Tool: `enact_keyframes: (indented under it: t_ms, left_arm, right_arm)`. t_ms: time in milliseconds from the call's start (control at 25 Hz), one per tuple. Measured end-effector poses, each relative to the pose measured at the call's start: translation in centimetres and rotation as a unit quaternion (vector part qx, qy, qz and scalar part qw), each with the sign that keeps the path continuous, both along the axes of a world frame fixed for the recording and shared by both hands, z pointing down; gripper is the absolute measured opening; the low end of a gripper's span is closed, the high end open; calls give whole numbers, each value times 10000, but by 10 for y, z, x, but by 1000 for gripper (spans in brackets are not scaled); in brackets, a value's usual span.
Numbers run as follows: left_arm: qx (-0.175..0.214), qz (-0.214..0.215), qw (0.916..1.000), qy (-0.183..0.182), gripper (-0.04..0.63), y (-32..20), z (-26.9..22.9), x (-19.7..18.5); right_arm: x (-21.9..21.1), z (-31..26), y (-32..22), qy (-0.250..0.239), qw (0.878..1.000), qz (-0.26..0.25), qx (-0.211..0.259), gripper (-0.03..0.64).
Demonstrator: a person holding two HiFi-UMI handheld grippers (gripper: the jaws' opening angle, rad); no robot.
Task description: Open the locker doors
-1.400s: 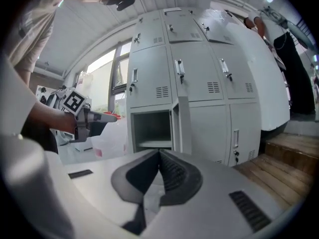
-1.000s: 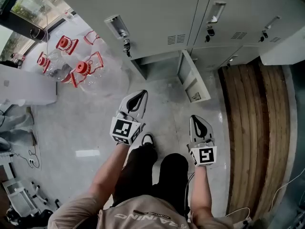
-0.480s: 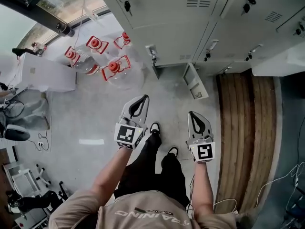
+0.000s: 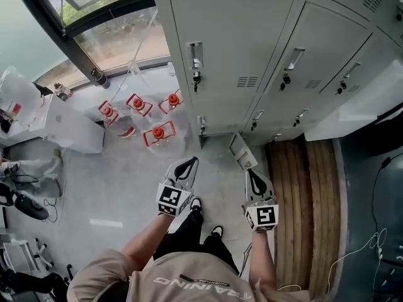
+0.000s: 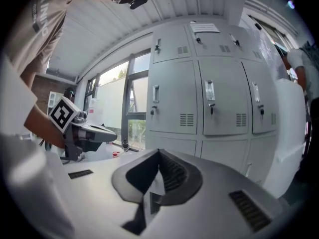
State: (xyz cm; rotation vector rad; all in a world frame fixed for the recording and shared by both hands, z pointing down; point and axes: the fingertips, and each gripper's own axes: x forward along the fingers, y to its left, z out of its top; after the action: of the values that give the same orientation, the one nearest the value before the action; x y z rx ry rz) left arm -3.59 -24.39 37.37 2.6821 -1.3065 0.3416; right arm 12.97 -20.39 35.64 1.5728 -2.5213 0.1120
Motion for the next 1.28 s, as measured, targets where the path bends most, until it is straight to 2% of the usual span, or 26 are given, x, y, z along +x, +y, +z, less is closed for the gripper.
enact_keyframes:
  t_ms: [160,400,560,720,840,960,1160,1280]
  left_arm:
    - [126,131,9998,1,6,-7,-40,-8]
    - [207,417,9987,229,6,-25,-78,-18]
    - [461,458,9973,331,6,-37,-98,-27]
    - [603,474,9966,310,6,-51,-111,-30]
    - [576,385,9969,380,6,-54,-123,-27]
    - [556,186,9968,543,6,-61,-139,-25]
    - [707,-166,9961,508,6,-67,-161,-23]
    - [651,-397,9955,557,6,-66,-165,-21]
  right_arm:
    - [-13,-45,-4,151,9998,-91,59,11]
    - [-40,-90,-18,159,9996,-93,200,11]
    - [-49,-118,-27,186,9984,131,519,11]
    - [-45,-138,-41,-1,9971,369,672,11]
    - [-41,-145,-47,79,9970,341,694,11]
    - [-39,-152,-56,-78,9975,166,684,11]
    - [-40,-171,-69,-257,9971,-319,641,11]
    - [-38,-174,-74,-388,9962,-592,517,11]
